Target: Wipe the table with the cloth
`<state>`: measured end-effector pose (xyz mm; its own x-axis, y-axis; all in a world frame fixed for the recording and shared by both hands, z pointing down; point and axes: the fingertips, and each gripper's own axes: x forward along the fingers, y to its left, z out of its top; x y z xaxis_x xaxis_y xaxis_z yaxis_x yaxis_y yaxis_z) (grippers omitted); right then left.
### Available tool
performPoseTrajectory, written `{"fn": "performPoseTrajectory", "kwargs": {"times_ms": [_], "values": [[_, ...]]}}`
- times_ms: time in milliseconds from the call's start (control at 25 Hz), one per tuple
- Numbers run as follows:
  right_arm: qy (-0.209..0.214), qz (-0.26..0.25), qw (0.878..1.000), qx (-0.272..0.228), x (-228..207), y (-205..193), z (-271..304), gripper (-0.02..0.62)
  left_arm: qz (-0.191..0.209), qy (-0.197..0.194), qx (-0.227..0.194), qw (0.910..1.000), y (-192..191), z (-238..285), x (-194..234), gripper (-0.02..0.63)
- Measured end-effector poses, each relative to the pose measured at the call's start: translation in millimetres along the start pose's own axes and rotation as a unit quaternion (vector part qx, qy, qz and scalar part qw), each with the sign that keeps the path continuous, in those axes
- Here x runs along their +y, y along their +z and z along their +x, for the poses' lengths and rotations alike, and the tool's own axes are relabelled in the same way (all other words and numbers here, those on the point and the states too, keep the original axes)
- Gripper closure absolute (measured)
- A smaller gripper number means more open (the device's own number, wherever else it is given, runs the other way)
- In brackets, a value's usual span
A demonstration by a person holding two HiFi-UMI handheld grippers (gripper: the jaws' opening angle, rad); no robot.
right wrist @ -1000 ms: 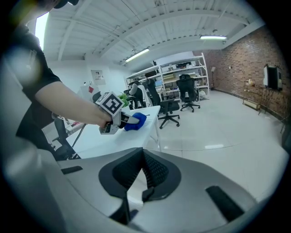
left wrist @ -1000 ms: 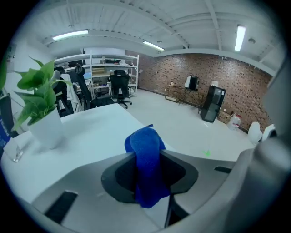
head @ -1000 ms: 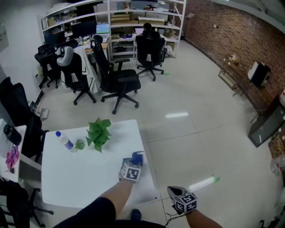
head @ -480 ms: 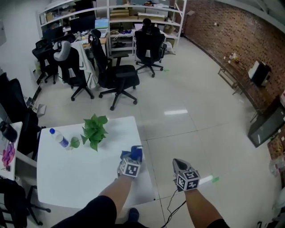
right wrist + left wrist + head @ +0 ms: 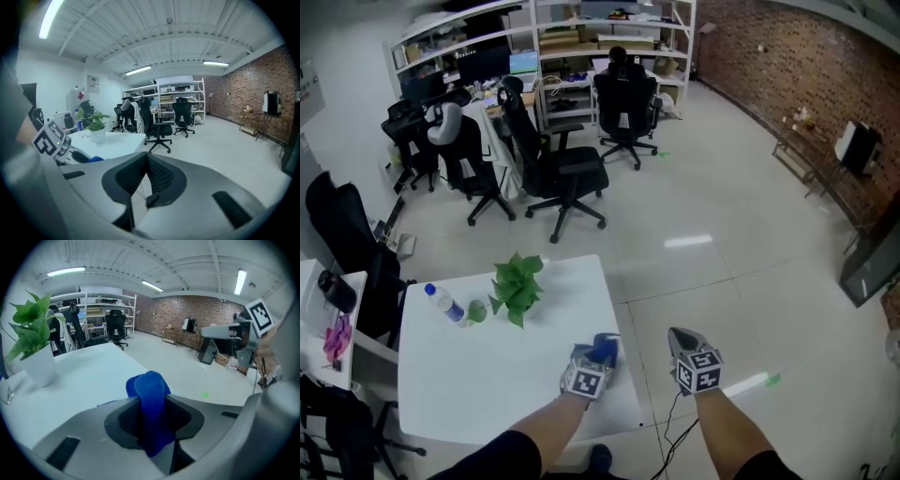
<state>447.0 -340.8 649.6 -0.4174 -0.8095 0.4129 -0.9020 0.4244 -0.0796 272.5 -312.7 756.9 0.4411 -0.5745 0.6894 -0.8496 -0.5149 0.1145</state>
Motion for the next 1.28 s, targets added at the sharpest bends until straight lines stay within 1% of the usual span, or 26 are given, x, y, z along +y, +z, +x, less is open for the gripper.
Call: {"fn": "performPoseTrajectory", "kwargs": {"times_ms": [120, 200, 320, 440, 520, 720, 840, 920, 1000, 1040, 1120, 1200, 1280], "values": [[-0.001, 0.007, 1.000, 0.008, -1.1, -10.3, -7.6, 0.577, -0.017, 0.038, -0.026, 0.9988, 40.4, 13.0, 32.1, 0.495], [-0.001, 0.013, 1.000, 0.014, 0.2, -17.8, -14.7, 0.577, -0.010, 0.052, -0.018, 0.9984, 53.8, 24.3, 45.7, 0.495], [-0.003, 0.012, 1.000, 0.023, -2.0, -27.3, -25.3, 0.577, -0.005, 0.047, 0.002, 0.9989, 49.5, 43.1, 47.1, 0.494], [-0.004, 0.008, 1.000, 0.026, -6.5, -30.6, -25.4, 0.578, 0.001, 0.049, 0.002, 0.9988, 42.6, 48.0, 47.1, 0.494], [-0.007, 0.006, 1.000, 0.027, -9.6, -30.1, -25.8, 0.577, 0.008, 0.043, 0.008, 0.9990, 36.9, 41.0, 38.5, 0.494], [0.002, 0.003, 1.000, 0.028, -5.8, -28.9, -26.9, 0.578, 0.014, 0.014, 0.016, 0.9997, 2.8, 9.2, -2.0, 0.494], [0.006, 0.003, 0.999, 0.031, -1.8, -34.3, -24.9, 0.577, 0.022, -0.004, 0.020, 0.9996, -11.0, 0.0, -12.0, 0.494], [0.008, 0.005, 0.999, 0.031, -2.4, -35.4, -26.8, 0.578, 0.006, 0.007, 0.007, 0.9999, 0.3, 2.0, -1.0, 0.494], [0.008, 0.005, 1.000, 0.029, -5.0, -33.5, -29.1, 0.578, -0.011, 0.033, -0.015, 0.9993, 31.1, 11.0, 22.6, 0.494], [0.006, 0.007, 1.000, 0.029, -6.0, -34.0, -31.2, 0.578, -0.014, 0.042, -0.019, 0.9988, 44.7, 18.2, 33.4, 0.494], [0.000, 0.010, 0.999, 0.034, -7.2, -39.9, -38.0, 0.578, -0.007, 0.053, -0.006, 0.9986, 57.7, 32.0, 48.1, 0.495], [-0.003, 0.010, 0.999, 0.042, -9.2, -48.5, -46.2, 0.578, -0.001, 0.055, 0.019, 0.9983, 52.9, 42.6, 53.7, 0.495], [-0.006, 0.004, 0.999, 0.050, -13.8, -55.4, -53.6, 0.577, 0.001, 0.057, 0.028, 0.9980, 44.2, 46.2, 52.7, 0.494]]}}
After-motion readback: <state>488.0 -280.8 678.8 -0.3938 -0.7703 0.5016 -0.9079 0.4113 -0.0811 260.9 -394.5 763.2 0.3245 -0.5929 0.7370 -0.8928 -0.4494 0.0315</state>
